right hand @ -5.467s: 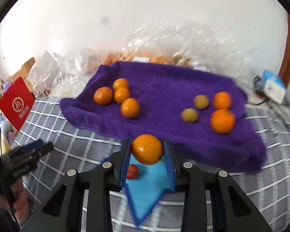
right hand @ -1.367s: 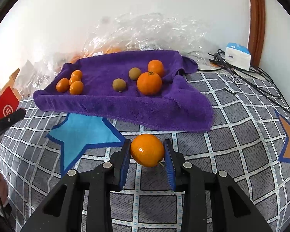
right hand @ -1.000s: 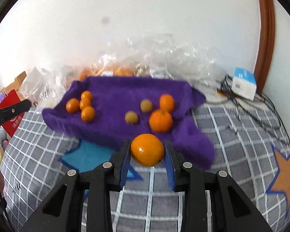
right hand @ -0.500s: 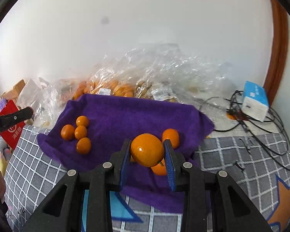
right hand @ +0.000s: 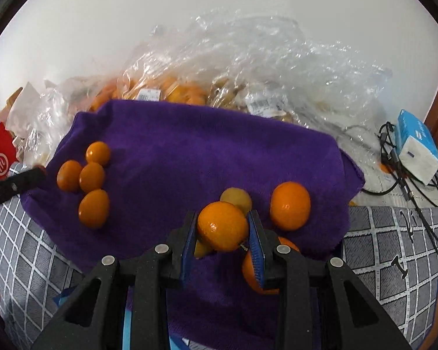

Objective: Organize fruits
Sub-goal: 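Lower and release the red fruit with the left tool while the right tool releases the orange on the towel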

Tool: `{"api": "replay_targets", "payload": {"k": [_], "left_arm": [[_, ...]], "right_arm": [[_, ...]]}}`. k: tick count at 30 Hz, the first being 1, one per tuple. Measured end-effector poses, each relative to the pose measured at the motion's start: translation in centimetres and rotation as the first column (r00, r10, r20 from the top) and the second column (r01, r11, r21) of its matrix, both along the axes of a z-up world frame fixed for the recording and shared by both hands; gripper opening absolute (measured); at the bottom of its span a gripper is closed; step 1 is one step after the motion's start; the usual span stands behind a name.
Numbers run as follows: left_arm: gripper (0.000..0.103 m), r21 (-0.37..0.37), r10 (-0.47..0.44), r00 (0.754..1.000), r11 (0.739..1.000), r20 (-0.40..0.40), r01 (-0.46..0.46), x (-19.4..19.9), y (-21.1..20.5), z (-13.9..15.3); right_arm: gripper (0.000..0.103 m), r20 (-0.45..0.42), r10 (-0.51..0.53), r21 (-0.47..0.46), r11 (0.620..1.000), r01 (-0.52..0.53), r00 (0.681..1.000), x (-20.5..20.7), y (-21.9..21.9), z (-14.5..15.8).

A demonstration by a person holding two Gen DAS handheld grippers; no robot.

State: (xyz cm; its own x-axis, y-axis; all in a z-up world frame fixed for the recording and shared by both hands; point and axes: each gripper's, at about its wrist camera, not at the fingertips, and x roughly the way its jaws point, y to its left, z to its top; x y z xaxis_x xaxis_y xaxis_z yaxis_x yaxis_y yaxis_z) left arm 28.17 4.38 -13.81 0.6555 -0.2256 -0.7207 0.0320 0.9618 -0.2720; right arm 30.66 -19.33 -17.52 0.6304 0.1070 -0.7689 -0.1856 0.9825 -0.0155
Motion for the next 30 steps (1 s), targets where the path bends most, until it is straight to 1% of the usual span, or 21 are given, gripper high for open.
{"api": "replay_targets", "payload": {"k": [3, 8, 13, 16, 18, 22, 26, 30], "left_arm": [[0.023, 0.016, -0.010, 1.000, 1.000, -0.026, 0.010, 0.4, -0.4, -0.7], [0.022, 0.043, -0.017, 0.998, 0.999, -0.057, 0.019, 0.8, -0.9, -1.5], [0.023, 0.053, -0.014, 0.996, 0.998, -0.086, 0.019, 1.2, -1.2, -2.2], [0.023, 0.056, -0.016, 0.995, 0.998, -0.098, 0.021, 1.5, -1.3, -2.6], [0.022, 0.061, -0.015, 0.995, 0.998, -0.094, 0.021, 1.6, -1.3, -2.7], [0.023, 0.051, -0.013, 0.995, 0.999, -0.098, 0.018, 1.6, -1.3, -2.6], [0.023, 0.066, -0.022, 0.995, 0.997, -0.095, 0.029, 1.4, -1.5, -2.6], [0.023, 0.059, -0.021, 0.995, 0.998, -0.097, 0.027, 1.5, -1.4, -2.7]], "right_arm": [[0.033, -0.013, -0.012, 0.014, 1.000, 0.012, 1.000, 0.5, -0.5, -0.1], [0.033, -0.021, 0.000, 0.012, 1.000, 0.001, 1.000, 0.7, -0.7, 0.0], [0.033, -0.032, 0.021, 0.033, 0.999, -0.020, 0.999, 0.5, -0.7, 0.2], [0.033, -0.028, 0.017, 0.041, 0.999, -0.016, 0.999, 0.7, -0.8, 0.1], [0.033, -0.029, 0.020, 0.050, 0.999, -0.018, 0.999, 0.8, -0.8, -0.1], [0.033, -0.025, 0.025, 0.023, 0.999, -0.025, 0.999, 0.8, -0.3, -0.1], [0.033, -0.028, 0.027, 0.038, 0.999, -0.026, 0.999, 0.7, -0.7, 0.0], [0.034, -0.030, 0.033, 0.037, 0.999, -0.032, 0.999, 0.5, -0.9, 0.1]]}}
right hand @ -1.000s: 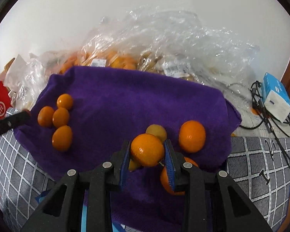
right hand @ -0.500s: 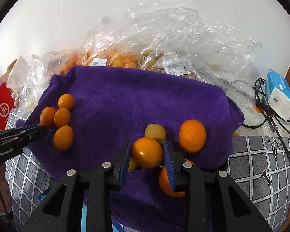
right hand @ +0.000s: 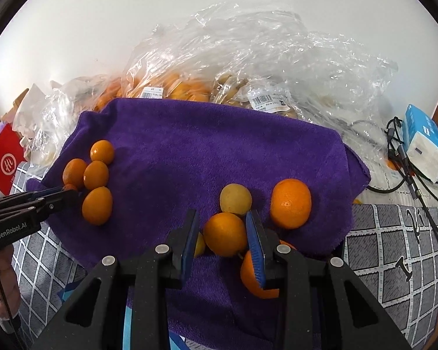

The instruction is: Organize fruits

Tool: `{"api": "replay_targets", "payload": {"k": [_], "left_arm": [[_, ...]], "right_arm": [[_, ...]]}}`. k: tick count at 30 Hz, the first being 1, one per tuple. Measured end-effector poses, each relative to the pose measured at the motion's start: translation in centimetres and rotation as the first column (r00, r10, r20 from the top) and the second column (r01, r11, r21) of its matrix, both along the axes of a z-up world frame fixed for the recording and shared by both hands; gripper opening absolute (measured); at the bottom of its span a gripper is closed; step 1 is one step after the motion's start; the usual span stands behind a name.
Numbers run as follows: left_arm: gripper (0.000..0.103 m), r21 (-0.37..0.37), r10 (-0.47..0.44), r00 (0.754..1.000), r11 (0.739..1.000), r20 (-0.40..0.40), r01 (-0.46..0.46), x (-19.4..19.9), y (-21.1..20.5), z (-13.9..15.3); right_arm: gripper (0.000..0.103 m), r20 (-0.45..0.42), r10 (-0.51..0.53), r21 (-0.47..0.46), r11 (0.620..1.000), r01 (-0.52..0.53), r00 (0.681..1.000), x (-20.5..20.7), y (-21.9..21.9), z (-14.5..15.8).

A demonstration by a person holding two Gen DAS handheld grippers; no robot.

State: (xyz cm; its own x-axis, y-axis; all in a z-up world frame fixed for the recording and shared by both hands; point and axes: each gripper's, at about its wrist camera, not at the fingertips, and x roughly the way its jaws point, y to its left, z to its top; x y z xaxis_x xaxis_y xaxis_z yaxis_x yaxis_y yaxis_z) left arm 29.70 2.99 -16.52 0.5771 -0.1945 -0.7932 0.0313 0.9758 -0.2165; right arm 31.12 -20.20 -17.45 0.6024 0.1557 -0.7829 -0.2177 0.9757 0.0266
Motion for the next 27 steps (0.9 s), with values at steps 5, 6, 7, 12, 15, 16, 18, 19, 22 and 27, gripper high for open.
{"api": "replay_targets", "payload": {"k": [5, 6, 7, 12, 15, 16, 18, 19, 22, 27], "left_arm": [[0.023, -0.002, 0.002, 1.000, 1.000, -0.008, -0.002, -0.1, 0.0, -0.1], [0.024, -0.004, 0.002, 1.000, 1.000, -0.010, -0.002, -0.1, 0.1, -0.1], [0.027, -0.010, -0.002, 1.000, 1.000, -0.012, 0.002, -0.1, 0.1, 0.0], [0.039, 0.019, -0.010, 1.000, 1.000, 0.015, 0.010, -1.8, -0.2, 1.3], [0.045, 0.030, -0.019, 0.999, 0.999, 0.049, 0.017, -3.5, -0.2, 2.7], [0.047, 0.036, -0.016, 0.998, 0.999, 0.062, 0.014, -4.2, -0.1, 3.2], [0.048, 0.042, -0.010, 0.997, 0.999, 0.080, 0.006, -5.4, 0.0, 4.0], [0.049, 0.041, -0.009, 0.996, 0.999, 0.094, 0.005, -6.2, 0.1, 4.5], [0.050, 0.050, -0.001, 0.992, 0.999, 0.130, -0.006, -8.6, 0.1, 5.7], [0.057, 0.076, 0.015, 0.976, 0.997, 0.217, -0.032, -13.3, -0.3, 8.2]], "right_arm": [[0.038, 0.006, 0.003, -0.016, 1.000, -0.003, 1.000, -0.4, 0.1, 0.2], [0.039, 0.009, 0.001, -0.017, 1.000, -0.001, 1.000, -0.4, 0.1, 0.3], [0.041, 0.012, -0.003, -0.016, 1.000, 0.003, 1.000, -0.5, 0.1, 0.4], [0.044, 0.038, -0.027, -0.015, 1.000, 0.028, 0.999, -1.8, 0.0, 1.9], [0.046, 0.075, -0.051, -0.025, 0.998, 0.053, 0.996, -3.3, -0.3, 3.6], [0.046, 0.086, -0.060, -0.028, 0.998, 0.062, 0.995, -3.8, -0.4, 4.2], [0.046, 0.111, -0.080, -0.029, 0.996, 0.084, 0.991, -5.2, -0.8, 5.5], [0.047, 0.121, -0.091, -0.030, 0.995, 0.095, 0.989, -5.9, -0.9, 6.1], [0.052, 0.154, -0.118, -0.032, 0.992, 0.125, 0.981, -8.5, -1.7, 7.8], [0.059, 0.193, -0.160, -0.022, 0.986, 0.167, 0.968, -13.3, -2.9, 9.6]]}}
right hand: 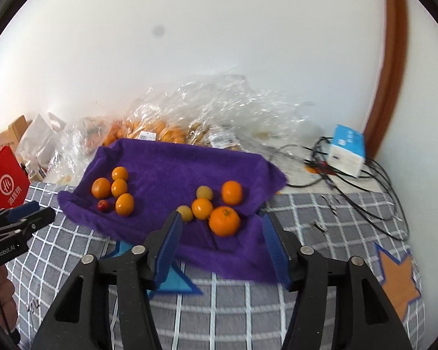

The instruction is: Organize fruits

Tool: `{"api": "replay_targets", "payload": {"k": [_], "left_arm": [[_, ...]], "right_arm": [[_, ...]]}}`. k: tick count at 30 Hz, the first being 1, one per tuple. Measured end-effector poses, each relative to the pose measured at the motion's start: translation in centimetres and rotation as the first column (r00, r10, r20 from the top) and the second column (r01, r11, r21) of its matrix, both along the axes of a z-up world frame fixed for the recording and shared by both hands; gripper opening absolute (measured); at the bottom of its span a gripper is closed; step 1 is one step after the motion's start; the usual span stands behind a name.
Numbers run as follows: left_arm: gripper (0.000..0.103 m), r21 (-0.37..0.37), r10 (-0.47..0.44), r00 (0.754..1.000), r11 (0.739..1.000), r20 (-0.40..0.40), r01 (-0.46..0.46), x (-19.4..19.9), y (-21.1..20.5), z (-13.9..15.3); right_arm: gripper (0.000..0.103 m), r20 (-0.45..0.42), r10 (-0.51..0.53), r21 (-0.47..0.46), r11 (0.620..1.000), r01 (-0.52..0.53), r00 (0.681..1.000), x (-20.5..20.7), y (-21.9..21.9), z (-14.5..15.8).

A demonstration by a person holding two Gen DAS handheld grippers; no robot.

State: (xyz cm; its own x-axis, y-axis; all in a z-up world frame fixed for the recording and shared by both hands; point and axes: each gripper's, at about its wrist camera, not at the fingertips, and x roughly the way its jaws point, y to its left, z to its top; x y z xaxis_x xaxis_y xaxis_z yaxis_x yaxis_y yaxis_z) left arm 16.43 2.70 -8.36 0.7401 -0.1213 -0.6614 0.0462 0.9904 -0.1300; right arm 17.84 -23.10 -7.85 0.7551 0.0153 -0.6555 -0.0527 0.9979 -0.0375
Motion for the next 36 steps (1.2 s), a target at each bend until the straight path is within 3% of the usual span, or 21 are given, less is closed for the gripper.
{"api": "replay_targets", "payload": {"k": [3, 6, 8, 14, 23, 36], "left_arm": [[0.058, 0.017, 0.025, 0.998, 1.000, 0.050, -0.026, -2.6, -0.4, 1.1], [0.067, 0.038, 0.004, 0.995, 0.999, 0.100, -0.007, -5.7, -1.2, 2.1], [0.075, 0.055, 0.001, 0.992, 0.998, 0.126, -0.008, -7.0, -1.8, 2.5], [0.089, 0.090, -0.009, 0.985, 0.996, 0.174, -0.007, -11.1, -3.7, 4.1], [0.092, 0.085, -0.013, 0.981, 0.996, 0.196, -0.003, -13.4, -4.6, 4.9], [0.092, 0.075, -0.017, 0.982, 0.997, 0.186, 0.003, -13.8, -5.1, 4.7]], "right_arm": [[0.067, -0.007, -0.004, 0.020, 1.000, 0.004, 1.000, -2.7, -0.9, 0.4], [0.072, 0.009, -0.021, 0.016, 1.000, 0.021, 1.000, -5.5, -1.6, 0.7], [0.085, 0.029, -0.029, 0.014, 0.999, 0.029, 0.999, -7.5, -2.0, 0.9], [0.096, 0.084, -0.024, 0.006, 1.000, 0.023, 0.996, -11.9, -2.4, 1.8], [0.100, 0.119, -0.058, 0.006, 0.998, 0.058, 0.991, -15.3, -3.0, 2.6], [0.100, 0.132, -0.093, 0.014, 0.996, 0.092, 0.987, -16.3, -4.1, 3.1]]}}
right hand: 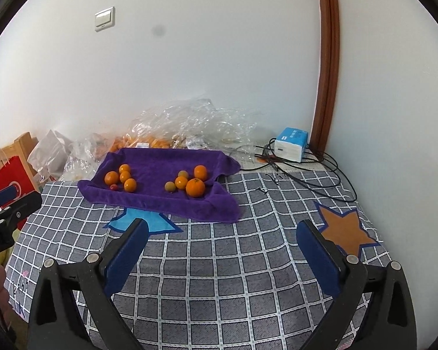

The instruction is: Organize fruits

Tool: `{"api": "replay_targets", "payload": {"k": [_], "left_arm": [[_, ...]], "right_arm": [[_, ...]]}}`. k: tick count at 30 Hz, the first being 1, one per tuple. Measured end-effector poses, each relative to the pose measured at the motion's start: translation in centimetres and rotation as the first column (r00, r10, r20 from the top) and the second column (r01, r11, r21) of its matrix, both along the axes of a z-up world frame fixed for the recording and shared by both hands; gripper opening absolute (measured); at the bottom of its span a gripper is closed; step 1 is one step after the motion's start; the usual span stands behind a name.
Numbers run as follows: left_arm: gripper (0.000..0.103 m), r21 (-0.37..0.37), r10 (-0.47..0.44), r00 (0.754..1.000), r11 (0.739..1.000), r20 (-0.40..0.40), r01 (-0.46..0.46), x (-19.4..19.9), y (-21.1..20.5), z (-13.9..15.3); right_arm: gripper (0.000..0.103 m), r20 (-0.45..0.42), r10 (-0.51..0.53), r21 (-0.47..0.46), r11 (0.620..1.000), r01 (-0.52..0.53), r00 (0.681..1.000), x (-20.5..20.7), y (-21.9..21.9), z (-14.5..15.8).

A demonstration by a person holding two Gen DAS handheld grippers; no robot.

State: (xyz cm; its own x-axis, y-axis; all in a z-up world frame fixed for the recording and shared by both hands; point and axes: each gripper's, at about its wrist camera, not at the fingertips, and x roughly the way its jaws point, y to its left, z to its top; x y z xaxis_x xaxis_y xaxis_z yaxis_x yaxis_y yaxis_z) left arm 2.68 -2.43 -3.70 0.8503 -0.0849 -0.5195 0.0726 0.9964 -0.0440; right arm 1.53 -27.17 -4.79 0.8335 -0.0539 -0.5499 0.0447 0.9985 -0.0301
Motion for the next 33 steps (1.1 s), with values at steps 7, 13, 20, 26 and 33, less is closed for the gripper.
{"api": "replay_targets", "payload": {"k": [7, 13, 20, 26, 33], "left_arm": [[0.092, -0.006, 0.005, 1.000, 1.000, -0.004, -0.006, -0.05, 0.30, -0.13], [0.092, -0.003, 0.008, 1.000, 1.000, -0.003, -0.008, -0.06, 0.43, -0.10], [0.092, -0.006, 0.012, 1.000, 1.000, -0.005, -0.012, 0.05, 0.49, -0.14], [0.092, -0.005, 0.011, 1.000, 1.000, -0.006, -0.012, 0.07, 0.52, -0.15], [0.092, -0.009, 0.009, 1.000, 1.000, -0.007, -0.009, -0.01, 0.59, -0.16]], "right_arm": [[0.100, -0.003, -0.006, -0.006, 1.000, 0.006, 1.000, -0.08, 0.06, -0.07], [0.100, -0.004, -0.010, -0.003, 1.000, 0.009, 1.000, -0.08, -0.01, -0.13], [0.100, -0.009, -0.011, -0.005, 1.000, 0.011, 1.000, 0.01, 0.08, -0.30], [0.100, -0.005, -0.013, -0.001, 1.000, 0.013, 1.000, 0.02, 0.07, -0.32], [0.100, -0.002, -0.016, 0.000, 1.000, 0.016, 1.000, -0.15, 0.03, -0.27]]}}
